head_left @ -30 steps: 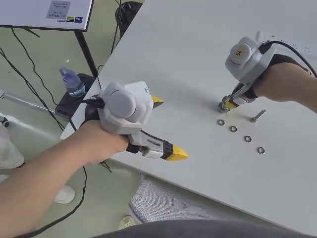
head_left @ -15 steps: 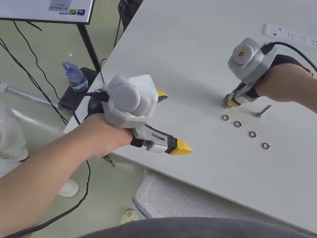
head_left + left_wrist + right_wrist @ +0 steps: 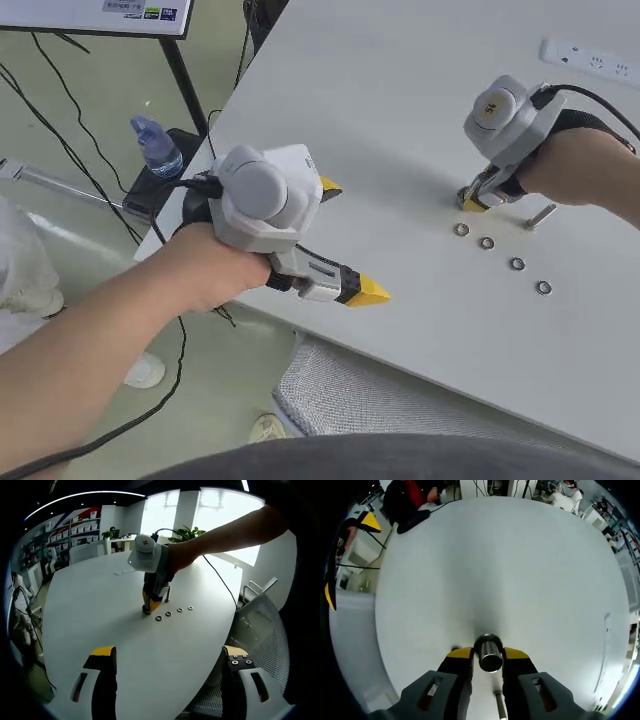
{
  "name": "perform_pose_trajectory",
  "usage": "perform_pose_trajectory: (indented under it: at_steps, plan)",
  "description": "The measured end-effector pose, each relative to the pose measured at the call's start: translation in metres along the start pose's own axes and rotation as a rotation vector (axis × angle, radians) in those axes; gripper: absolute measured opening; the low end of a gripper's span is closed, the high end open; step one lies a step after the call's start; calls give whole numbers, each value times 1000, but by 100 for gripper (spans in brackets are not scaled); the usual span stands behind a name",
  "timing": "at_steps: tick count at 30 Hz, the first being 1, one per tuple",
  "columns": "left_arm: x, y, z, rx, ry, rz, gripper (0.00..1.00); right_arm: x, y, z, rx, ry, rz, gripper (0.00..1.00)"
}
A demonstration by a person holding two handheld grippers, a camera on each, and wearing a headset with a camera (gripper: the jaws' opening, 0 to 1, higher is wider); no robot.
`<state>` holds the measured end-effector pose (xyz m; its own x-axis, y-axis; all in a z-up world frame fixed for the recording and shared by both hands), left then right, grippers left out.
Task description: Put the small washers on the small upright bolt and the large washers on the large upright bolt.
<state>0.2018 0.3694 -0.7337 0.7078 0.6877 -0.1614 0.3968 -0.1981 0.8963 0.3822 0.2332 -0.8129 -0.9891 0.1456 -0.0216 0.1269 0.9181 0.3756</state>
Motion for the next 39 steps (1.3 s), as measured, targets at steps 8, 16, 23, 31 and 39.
perform_pose_trajectory:
  at_steps: [8, 16, 23, 31, 39]
  plan:
    - [0, 1, 1, 2, -5, 3, 86, 4, 1, -4, 8, 4, -13, 22]
    - [-2, 1, -1, 7, -9, 10, 85, 9, 0, -9, 6, 10, -19, 23]
    - [0, 1, -3, 4, -3, 9, 85, 11, 0, -11, 11, 20, -39, 26]
    - [0, 4, -4, -10, 10, 10, 86, 7, 4, -15, -18, 15, -39, 40]
    - [-4, 5, -2, -15, 15, 17, 89, 8, 7, -27, -48, 13, -25, 41]
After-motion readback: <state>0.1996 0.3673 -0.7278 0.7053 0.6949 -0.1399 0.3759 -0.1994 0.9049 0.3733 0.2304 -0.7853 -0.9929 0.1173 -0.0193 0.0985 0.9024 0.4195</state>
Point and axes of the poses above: the centre of the closed fingertips' face, and the gripper's own axes: z roughly forward along the fingers, x roughly to its left, y roughly out of its top, the point moved 5 cm from there along -z, roughly backward along the fingers, and after that the axes turned 11 degrees about -x, right-handed, at the moved point
